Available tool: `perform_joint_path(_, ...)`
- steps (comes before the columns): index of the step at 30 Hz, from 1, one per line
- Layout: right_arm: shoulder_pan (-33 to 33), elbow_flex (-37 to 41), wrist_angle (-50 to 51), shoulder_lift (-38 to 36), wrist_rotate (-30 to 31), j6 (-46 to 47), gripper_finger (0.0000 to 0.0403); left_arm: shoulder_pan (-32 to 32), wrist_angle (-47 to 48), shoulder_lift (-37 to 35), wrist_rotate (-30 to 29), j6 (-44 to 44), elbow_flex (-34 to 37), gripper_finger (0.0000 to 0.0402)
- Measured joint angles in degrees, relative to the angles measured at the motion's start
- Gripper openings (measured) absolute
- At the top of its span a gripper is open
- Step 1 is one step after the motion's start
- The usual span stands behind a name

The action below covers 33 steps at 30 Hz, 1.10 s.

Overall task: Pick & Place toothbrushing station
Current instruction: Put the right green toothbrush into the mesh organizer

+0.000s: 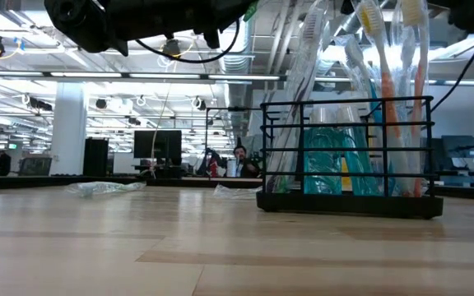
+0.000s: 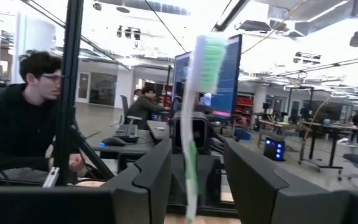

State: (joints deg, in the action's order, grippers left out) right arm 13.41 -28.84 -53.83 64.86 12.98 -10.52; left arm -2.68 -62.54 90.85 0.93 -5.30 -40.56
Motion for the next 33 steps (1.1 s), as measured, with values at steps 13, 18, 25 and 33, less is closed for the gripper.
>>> perform_joint_path(13,-0.1,0.0,-1.3,0.2,0.2,0.0,0.0139,0.0,-0.5,7.1,-0.5,-1.6,-4.7,0.001)
perform_joint_path(18,-0.1,0.0,-1.2,0.2,0.2,0.0,0.0119,0.0,-0.6,8.1,-0.5,-1.9,-5.8,0.001)
perform_joint_path(25,-0.1,0.0,-0.9,0.2,0.3,0.0,0.0092,0.1,-0.6,7.7,-0.5,-1.9,-5.7,0.001)
perform_joint_path(33,0.1,0.0,-0.8,0.2,0.3,0.0,0.0041,0.1,-0.4,7.7,-0.5,-1.9,-5.7,0.001)
